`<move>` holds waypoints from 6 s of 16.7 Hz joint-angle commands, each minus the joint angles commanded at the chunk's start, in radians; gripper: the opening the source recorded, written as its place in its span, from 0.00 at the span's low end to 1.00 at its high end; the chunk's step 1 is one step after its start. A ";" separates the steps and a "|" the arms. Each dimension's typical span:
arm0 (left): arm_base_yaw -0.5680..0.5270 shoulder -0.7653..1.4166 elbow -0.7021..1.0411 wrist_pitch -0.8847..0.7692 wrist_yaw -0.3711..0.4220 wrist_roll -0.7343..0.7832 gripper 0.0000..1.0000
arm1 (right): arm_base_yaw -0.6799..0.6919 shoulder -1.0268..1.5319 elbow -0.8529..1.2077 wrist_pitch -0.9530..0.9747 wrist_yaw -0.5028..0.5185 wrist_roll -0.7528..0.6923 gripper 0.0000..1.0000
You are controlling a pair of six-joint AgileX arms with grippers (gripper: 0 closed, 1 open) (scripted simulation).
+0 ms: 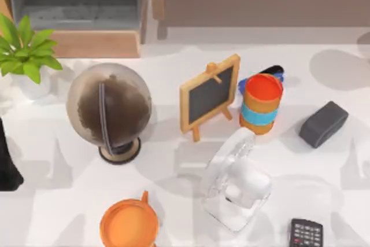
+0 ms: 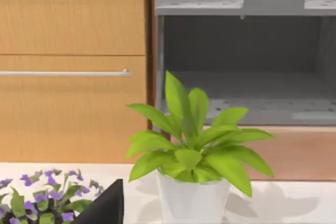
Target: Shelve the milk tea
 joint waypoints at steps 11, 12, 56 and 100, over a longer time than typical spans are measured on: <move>0.000 0.000 0.000 0.000 0.000 0.000 1.00 | -0.073 0.467 0.159 0.268 -0.060 -0.019 1.00; 0.000 0.000 0.000 0.000 0.000 0.000 1.00 | -0.086 0.561 0.187 0.315 -0.071 -0.022 1.00; 0.000 0.000 0.000 0.000 0.000 0.000 1.00 | -0.198 2.018 0.824 0.893 -0.152 -0.049 0.47; 0.000 0.000 0.000 0.000 0.000 0.000 1.00 | -0.288 1.730 0.854 0.469 -0.214 0.151 0.00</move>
